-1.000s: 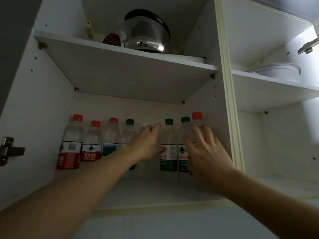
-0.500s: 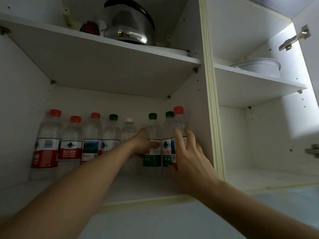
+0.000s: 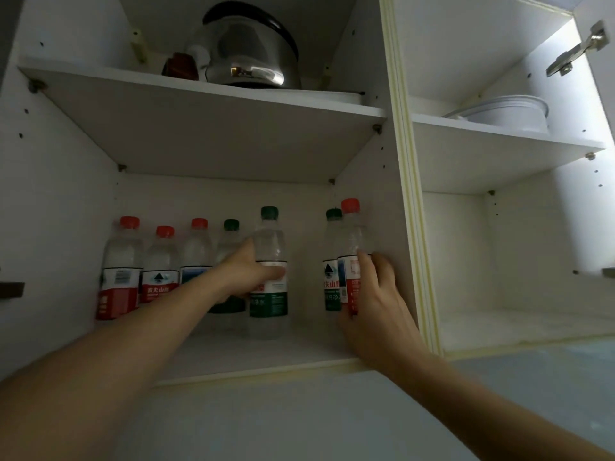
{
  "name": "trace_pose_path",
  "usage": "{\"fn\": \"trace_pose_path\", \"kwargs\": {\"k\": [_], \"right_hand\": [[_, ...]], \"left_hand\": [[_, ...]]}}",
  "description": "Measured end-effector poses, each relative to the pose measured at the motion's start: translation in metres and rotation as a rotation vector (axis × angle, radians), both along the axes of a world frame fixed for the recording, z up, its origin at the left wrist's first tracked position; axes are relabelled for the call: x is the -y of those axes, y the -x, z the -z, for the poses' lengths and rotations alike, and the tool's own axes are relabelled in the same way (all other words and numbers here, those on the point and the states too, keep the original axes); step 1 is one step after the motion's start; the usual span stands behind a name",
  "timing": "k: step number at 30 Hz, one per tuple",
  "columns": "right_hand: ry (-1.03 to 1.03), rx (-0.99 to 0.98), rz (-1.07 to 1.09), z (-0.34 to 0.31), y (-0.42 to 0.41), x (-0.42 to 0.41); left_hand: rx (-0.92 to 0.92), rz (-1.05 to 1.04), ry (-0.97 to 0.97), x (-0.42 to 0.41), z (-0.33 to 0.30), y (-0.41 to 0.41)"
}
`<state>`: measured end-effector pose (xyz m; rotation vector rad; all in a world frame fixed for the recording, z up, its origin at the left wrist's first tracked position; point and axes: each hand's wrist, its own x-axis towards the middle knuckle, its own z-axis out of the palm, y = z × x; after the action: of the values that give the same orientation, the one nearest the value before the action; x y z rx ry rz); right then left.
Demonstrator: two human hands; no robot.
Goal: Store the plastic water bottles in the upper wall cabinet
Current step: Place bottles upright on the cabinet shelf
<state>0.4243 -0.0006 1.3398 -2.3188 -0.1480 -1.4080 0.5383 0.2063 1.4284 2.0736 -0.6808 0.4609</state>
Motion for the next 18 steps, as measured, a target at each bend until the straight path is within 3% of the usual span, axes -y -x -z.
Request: {"fn": "trace_pose_path", "kwargs": {"k": [10, 15, 16, 18], "right_hand": [[-0.048, -0.018, -0.02, 0.001, 0.0, -0.002], [-0.04, -0.022, -0.026, 0.002, -0.001, -0.001], [-0.041, -0.023, -0.025, 0.002, -0.001, -0.001], [-0.046, -0.018, -0.024, 0.002, -0.002, -0.001]], "left_hand": [[0.052, -0.347, 0.114, -0.115, 0.012, 0.025], [0.033, -0.497, 0.008, -0.117, 0.015, 0.029], [0.098, -0.571, -0.006, -0.11, 0.016, 0.033], [0.396, -0.701, 0.016, -0.091, 0.016, 0.041]]}}
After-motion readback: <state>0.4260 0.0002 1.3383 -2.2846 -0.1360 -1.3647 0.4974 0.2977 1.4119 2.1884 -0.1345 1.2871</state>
